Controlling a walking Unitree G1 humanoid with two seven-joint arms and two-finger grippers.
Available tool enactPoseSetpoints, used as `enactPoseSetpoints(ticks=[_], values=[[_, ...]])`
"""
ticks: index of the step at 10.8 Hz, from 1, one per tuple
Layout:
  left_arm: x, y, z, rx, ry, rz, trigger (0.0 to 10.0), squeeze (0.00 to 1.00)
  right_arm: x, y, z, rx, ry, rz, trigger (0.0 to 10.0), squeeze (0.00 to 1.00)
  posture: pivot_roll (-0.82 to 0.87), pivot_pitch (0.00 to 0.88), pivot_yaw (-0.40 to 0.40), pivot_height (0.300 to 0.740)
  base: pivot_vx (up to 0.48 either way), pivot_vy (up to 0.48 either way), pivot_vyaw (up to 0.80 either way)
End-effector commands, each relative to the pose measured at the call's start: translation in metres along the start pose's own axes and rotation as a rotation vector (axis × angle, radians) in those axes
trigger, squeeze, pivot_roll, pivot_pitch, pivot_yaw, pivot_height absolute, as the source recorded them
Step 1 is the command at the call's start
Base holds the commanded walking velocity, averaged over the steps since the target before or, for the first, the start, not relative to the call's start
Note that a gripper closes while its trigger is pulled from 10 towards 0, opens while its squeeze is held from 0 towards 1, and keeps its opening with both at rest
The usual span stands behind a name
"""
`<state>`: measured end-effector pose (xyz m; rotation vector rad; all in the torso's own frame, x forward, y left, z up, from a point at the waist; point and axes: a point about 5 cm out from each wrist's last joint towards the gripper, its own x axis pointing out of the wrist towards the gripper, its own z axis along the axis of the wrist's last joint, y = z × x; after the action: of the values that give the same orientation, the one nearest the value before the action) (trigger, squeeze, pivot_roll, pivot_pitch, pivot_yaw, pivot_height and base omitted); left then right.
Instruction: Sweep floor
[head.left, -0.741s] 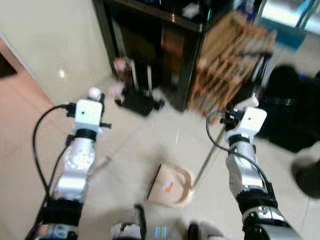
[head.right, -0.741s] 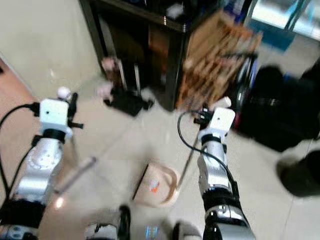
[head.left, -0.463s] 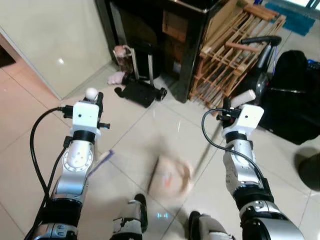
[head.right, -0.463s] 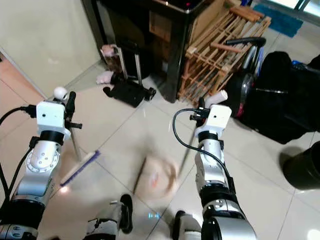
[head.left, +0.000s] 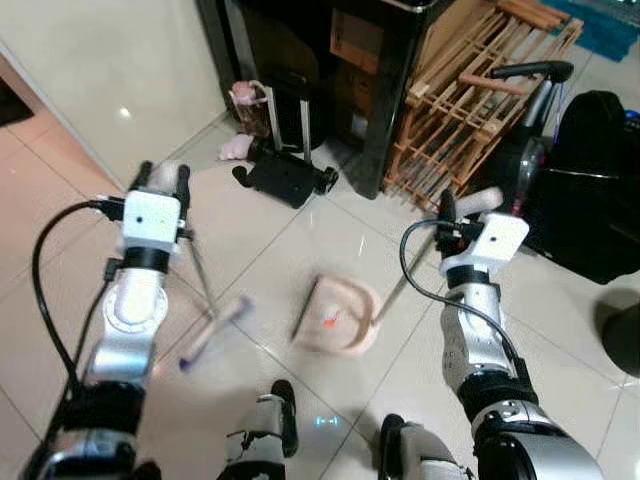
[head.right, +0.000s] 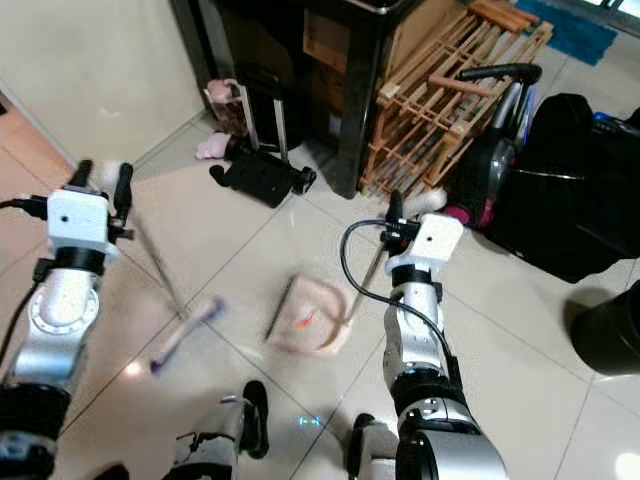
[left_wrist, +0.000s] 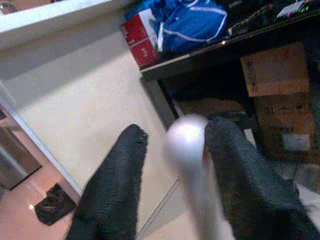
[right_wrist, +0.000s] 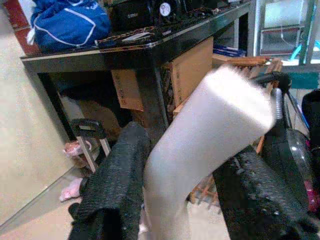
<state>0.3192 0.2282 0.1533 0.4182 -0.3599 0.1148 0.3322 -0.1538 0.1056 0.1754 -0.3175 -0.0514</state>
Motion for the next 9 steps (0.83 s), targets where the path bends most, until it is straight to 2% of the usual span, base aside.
enactPoseSetpoints(ticks=[1, 2, 4, 5, 6, 7, 9], values=[[-0.001, 0.007, -0.006, 0.022, 0.021, 0.026, 10.0, 1.0, -0.001, 0.003, 0.003, 0.005, -0.036, 0.025, 10.0, 1.0, 0.16, 0.307, 0.035, 0.74, 0.0, 0.0, 0.0], [0.001, 0.009, -0.007, 0.03, 0.028, 0.026, 10.0, 1.0, -0.003, 0.004, 0.003, 0.011, -0.044, 0.038, 10.0, 1.0, 0.15, 0.298, 0.035, 0.74, 0.0, 0.0, 0.0], [0.019, 0.012, -0.004, 0.035, 0.041, 0.029, 10.0, 1.0, -0.001, 0.0, 0.012, 0.002, -0.067, 0.052, 10.0, 1.0, 0.13, 0.244, 0.033, 0.74, 0.0, 0.0, 0.0], [0.025, 0.011, -0.001, 0.034, 0.033, 0.028, 10.0, 1.0, -0.001, -0.002, 0.018, 0.018, -0.093, 0.063, 10.0, 0.25, 0.12, 0.23, 0.032, 0.74, 0.0, 0.0, 0.0], [0.027, 0.006, 0.002, 0.005, 0.02, 0.006, 10.0, 0.05, -0.001, -0.003, 0.028, 0.026, -0.134, 0.083, 10.0, 0.0, 0.11, 0.207, 0.029, 0.74, 0.0, 0.0, 0.0], [0.025, 0.0, 0.003, -0.022, 0.015, -0.013, 10.0, 0.0, -0.001, 0.0, 0.04, 0.049, -0.177, 0.109, 10.0, 0.0, 0.1, 0.176, 0.023, 0.74, 0.0, 0.0, 0.0], [0.023, -0.007, 0.004, -0.069, 0.013, -0.031, 10.0, 0.0, 0.004, 0.001, 0.055, 0.056, -0.21, 0.12, 10.0, 0.0, 0.09, 0.15, 0.019, 0.74, 0.0, 0.0, 0.0]])
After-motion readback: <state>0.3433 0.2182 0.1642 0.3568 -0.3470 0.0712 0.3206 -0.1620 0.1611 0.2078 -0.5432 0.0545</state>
